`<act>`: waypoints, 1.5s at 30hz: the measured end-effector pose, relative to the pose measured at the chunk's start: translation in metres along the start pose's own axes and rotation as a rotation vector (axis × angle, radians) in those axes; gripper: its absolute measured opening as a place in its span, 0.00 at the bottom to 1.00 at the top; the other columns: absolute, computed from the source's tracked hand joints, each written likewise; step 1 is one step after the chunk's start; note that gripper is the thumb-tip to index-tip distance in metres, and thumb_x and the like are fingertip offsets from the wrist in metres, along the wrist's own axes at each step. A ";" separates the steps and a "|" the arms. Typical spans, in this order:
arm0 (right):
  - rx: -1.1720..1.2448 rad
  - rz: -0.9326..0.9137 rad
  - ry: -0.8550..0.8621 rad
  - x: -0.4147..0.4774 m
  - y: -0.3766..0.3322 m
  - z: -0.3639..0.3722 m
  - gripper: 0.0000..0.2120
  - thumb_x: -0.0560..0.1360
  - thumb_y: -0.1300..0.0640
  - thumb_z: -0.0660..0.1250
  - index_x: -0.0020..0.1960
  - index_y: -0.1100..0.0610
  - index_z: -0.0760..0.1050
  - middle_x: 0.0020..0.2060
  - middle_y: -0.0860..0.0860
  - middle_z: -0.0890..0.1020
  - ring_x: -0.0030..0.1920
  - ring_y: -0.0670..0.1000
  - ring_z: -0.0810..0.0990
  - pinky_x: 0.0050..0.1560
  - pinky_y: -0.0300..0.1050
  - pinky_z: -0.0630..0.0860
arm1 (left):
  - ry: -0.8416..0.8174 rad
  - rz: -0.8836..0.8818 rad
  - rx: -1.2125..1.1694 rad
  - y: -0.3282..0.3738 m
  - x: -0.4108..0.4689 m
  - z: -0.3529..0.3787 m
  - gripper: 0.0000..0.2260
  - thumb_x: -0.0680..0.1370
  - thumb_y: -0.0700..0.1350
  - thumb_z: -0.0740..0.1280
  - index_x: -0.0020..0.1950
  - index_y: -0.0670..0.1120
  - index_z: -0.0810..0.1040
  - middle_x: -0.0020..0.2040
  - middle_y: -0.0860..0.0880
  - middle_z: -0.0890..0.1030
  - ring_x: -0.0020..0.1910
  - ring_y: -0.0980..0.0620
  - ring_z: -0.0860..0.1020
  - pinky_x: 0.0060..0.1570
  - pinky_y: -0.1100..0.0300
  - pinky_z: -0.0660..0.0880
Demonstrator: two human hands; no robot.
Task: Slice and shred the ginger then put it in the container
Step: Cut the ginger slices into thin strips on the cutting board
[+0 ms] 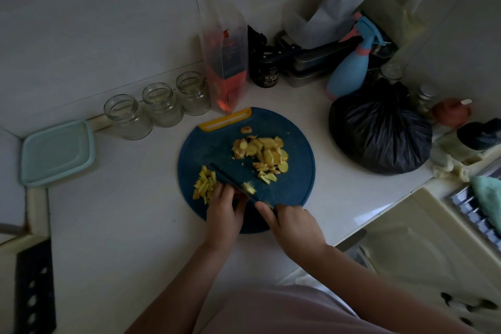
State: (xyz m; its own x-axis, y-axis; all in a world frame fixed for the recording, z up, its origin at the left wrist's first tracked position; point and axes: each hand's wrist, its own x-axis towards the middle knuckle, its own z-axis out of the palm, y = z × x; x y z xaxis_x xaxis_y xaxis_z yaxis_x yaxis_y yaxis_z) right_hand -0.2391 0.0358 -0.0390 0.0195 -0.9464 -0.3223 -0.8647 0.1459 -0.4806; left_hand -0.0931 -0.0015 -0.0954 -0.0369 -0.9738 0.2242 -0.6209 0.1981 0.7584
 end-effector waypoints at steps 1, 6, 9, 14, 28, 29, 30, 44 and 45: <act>-0.007 -0.003 0.003 0.000 0.000 0.001 0.31 0.70 0.29 0.40 0.33 0.54 0.65 0.28 0.50 0.71 0.34 0.54 0.72 0.37 0.48 0.70 | -0.003 -0.010 0.000 0.000 0.000 -0.001 0.11 0.73 0.36 0.72 0.55 0.38 0.79 0.55 0.41 0.79 0.55 0.43 0.78 0.52 0.66 0.70; -0.029 -0.008 0.006 0.000 0.001 0.001 0.30 0.71 0.29 0.40 0.33 0.53 0.65 0.28 0.49 0.71 0.34 0.54 0.73 0.37 0.47 0.70 | -0.014 -0.013 0.004 0.000 0.002 -0.002 0.10 0.71 0.34 0.73 0.52 0.38 0.81 0.53 0.41 0.80 0.52 0.42 0.80 0.49 0.66 0.71; -0.034 0.000 0.000 0.001 0.001 0.000 0.30 0.71 0.30 0.40 0.33 0.53 0.66 0.29 0.49 0.72 0.34 0.54 0.73 0.37 0.46 0.69 | -0.006 -0.011 -0.008 0.001 0.003 -0.002 0.09 0.71 0.34 0.73 0.51 0.38 0.81 0.52 0.42 0.80 0.53 0.43 0.80 0.49 0.70 0.68; -0.035 0.024 -0.033 0.004 -0.001 -0.003 0.32 0.71 0.29 0.40 0.33 0.55 0.67 0.30 0.51 0.75 0.35 0.55 0.76 0.38 0.48 0.73 | 0.008 0.013 0.015 0.002 0.004 -0.001 0.09 0.72 0.35 0.73 0.50 0.40 0.80 0.50 0.45 0.81 0.50 0.47 0.80 0.47 0.64 0.72; -0.029 0.054 -0.209 0.014 -0.014 -0.027 0.17 0.84 0.44 0.47 0.35 0.39 0.58 0.29 0.52 0.66 0.38 0.60 0.77 0.43 0.53 0.77 | 0.065 0.037 0.048 -0.004 -0.002 0.002 0.05 0.70 0.37 0.75 0.40 0.41 0.79 0.40 0.48 0.80 0.42 0.53 0.76 0.41 0.62 0.73; -0.030 0.055 -0.204 0.014 -0.014 -0.026 0.19 0.84 0.44 0.47 0.34 0.40 0.51 0.29 0.52 0.66 0.41 0.61 0.79 0.46 0.54 0.78 | 0.066 0.033 0.037 -0.005 -0.002 0.003 0.05 0.70 0.37 0.75 0.40 0.41 0.79 0.40 0.48 0.80 0.42 0.53 0.77 0.40 0.61 0.74; -0.022 0.059 -0.199 0.015 -0.014 -0.025 0.20 0.84 0.45 0.47 0.34 0.41 0.49 0.29 0.52 0.66 0.42 0.62 0.79 0.48 0.55 0.78 | 0.064 0.027 0.030 -0.005 -0.002 0.003 0.05 0.70 0.38 0.75 0.40 0.41 0.80 0.40 0.48 0.79 0.41 0.53 0.77 0.40 0.61 0.75; -0.156 0.072 -0.363 0.028 -0.023 -0.024 0.31 0.79 0.34 0.41 0.39 0.55 0.70 0.31 0.52 0.70 0.39 0.57 0.76 0.42 0.49 0.73 | 0.077 0.015 -0.012 -0.011 -0.002 0.009 0.13 0.75 0.49 0.64 0.38 0.41 0.77 0.38 0.48 0.78 0.39 0.56 0.72 0.40 0.69 0.66; -0.153 0.092 -0.369 0.031 -0.024 -0.024 0.34 0.76 0.32 0.38 0.38 0.57 0.69 0.31 0.52 0.69 0.39 0.55 0.74 0.42 0.48 0.71 | 0.081 0.013 -0.018 -0.012 -0.002 0.009 0.13 0.76 0.49 0.64 0.38 0.41 0.77 0.38 0.48 0.77 0.38 0.56 0.72 0.40 0.70 0.66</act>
State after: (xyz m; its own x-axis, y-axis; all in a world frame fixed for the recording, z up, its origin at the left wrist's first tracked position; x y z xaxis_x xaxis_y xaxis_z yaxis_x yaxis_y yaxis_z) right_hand -0.2303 -0.0038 -0.0178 0.0931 -0.7605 -0.6426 -0.9354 0.1543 -0.3182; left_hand -0.0926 -0.0026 -0.1104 0.0189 -0.9592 0.2819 -0.6069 0.2131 0.7657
